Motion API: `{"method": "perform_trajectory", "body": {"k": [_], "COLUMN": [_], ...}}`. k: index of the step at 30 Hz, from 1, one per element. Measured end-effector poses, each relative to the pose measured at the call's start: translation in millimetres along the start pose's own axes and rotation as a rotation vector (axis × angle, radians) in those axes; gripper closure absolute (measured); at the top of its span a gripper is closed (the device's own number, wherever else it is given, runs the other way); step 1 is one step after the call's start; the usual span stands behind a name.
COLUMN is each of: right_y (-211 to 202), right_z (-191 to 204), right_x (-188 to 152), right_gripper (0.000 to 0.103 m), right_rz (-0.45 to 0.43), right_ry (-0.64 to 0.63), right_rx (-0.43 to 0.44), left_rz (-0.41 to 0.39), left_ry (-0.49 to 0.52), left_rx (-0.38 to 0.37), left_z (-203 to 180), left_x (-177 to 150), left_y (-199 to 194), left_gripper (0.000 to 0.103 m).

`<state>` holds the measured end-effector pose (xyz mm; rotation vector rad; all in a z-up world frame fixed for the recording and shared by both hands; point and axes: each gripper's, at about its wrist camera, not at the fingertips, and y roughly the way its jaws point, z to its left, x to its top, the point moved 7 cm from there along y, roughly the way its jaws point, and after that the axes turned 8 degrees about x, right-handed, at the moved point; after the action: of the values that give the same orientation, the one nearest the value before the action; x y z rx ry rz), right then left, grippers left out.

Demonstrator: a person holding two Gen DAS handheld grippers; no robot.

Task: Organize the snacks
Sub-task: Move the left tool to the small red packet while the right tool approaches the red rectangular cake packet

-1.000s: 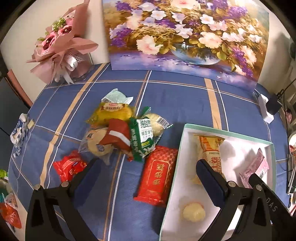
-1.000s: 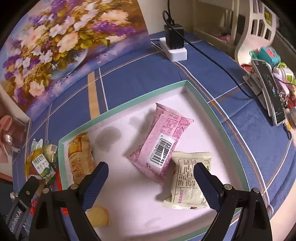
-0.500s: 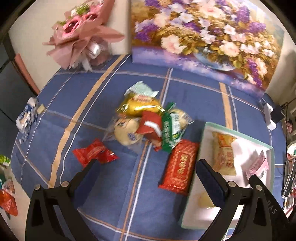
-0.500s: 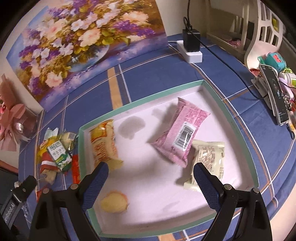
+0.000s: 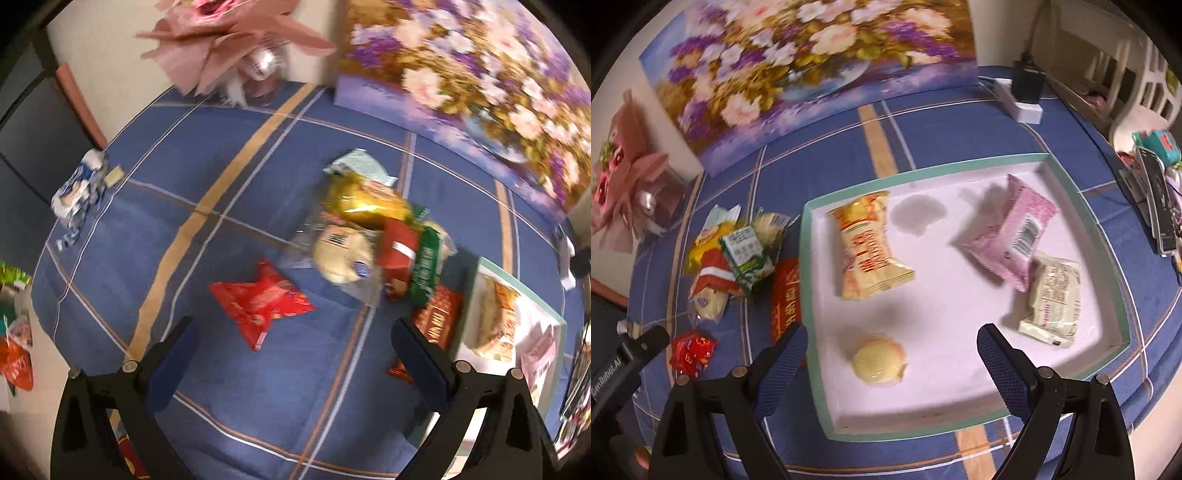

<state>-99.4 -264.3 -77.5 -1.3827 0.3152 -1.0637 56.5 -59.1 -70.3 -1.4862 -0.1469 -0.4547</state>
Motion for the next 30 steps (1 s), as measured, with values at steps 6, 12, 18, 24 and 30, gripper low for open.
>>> {"method": "perform_trajectory", "body": {"k": [6,12,18,24,30], "right_y": [8.3,19.5,39.3,53.8,62.2], "right_z": [25.8,51.4,73.3,87.5,98.8], "right_x": [-6.0,-14.2,-25.0,-30.8,-25.9], "right_gripper": [0.008,0.008,0.012,0.018,0.025], "right_rz": [0.015,0.034,0.07,0.096,0.095], "right_ry": [-0.036,-0.067,-0.1,-0.143,-0.164], "right_rx": [0.013,0.043,0.067,0.07,0.117], "left_rz": [0.065,0.131,0.188,0.245,0.267], "left_ry": [-0.076,-0.158,-0.194,-0.194,-0.187], "left_rx": [-0.033,-0.082,-0.093,-0.121,-0.145], "left_z": [25.9,48.9,60.0,57.8,49.2], "left_x": [2.5,3.6,4.0,4.2,5.5], "left_y": [15.8,34.0,55.6,81.1,92.9], "left_gripper": [0.0,0.0,0.0,0.0,0.0]}}
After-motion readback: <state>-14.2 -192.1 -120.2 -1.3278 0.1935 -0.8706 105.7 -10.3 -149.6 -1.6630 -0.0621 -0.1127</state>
